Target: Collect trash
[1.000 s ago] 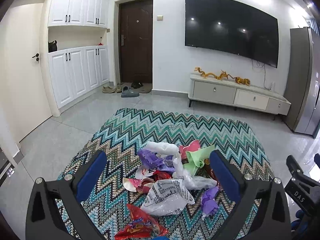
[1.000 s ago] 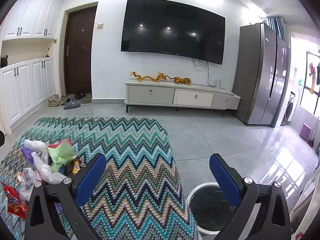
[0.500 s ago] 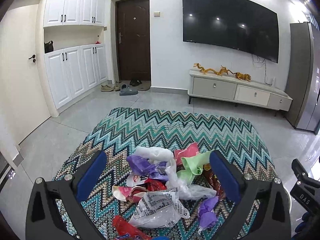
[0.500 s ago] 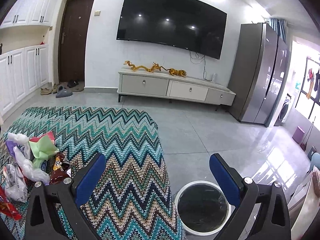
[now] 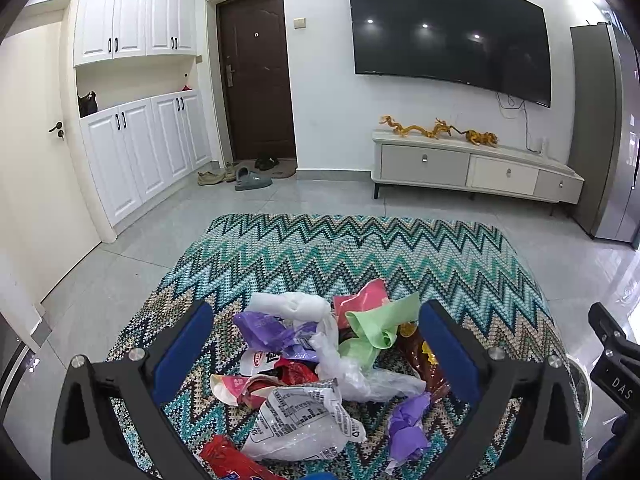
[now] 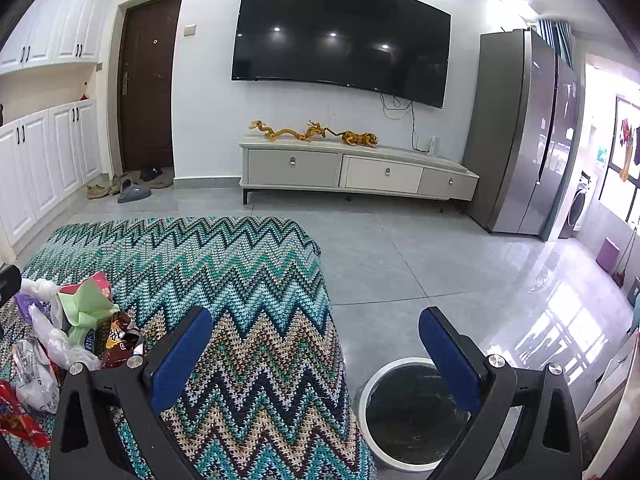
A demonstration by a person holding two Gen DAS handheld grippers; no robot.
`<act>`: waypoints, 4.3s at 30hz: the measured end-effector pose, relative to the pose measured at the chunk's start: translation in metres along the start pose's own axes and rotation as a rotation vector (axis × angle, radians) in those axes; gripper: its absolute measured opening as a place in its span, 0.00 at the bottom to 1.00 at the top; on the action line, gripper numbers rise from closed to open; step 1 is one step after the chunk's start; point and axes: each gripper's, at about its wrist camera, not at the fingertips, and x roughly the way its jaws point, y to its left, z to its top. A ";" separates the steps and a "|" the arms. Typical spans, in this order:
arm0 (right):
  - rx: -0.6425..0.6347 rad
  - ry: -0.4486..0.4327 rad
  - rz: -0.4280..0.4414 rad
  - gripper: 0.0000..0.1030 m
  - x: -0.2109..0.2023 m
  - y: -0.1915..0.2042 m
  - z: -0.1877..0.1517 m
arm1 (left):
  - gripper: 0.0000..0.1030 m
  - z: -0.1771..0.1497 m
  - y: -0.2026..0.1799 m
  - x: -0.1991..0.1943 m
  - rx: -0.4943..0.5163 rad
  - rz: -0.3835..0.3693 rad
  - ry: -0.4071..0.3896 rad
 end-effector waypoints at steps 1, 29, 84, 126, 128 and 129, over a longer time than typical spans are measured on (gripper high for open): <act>0.000 0.000 0.000 1.00 0.000 0.000 0.000 | 1.00 0.000 0.000 0.000 0.000 0.000 0.000; -0.009 -0.012 0.030 1.00 -0.006 0.004 0.005 | 1.00 0.011 0.067 0.004 -0.059 0.014 0.012; -0.090 0.351 0.709 0.28 -0.025 0.066 -0.059 | 0.14 -0.091 0.103 -0.020 -0.036 -0.544 0.330; 0.403 0.469 0.064 0.77 0.151 -0.267 -0.148 | 0.57 -0.034 -0.371 0.077 0.348 -0.927 0.549; 0.408 0.444 0.050 0.84 0.145 -0.268 -0.142 | 0.57 -0.027 -0.358 0.068 0.318 -0.927 0.493; 0.414 0.417 0.046 0.88 0.136 -0.269 -0.136 | 0.57 -0.024 -0.352 0.065 0.305 -0.924 0.471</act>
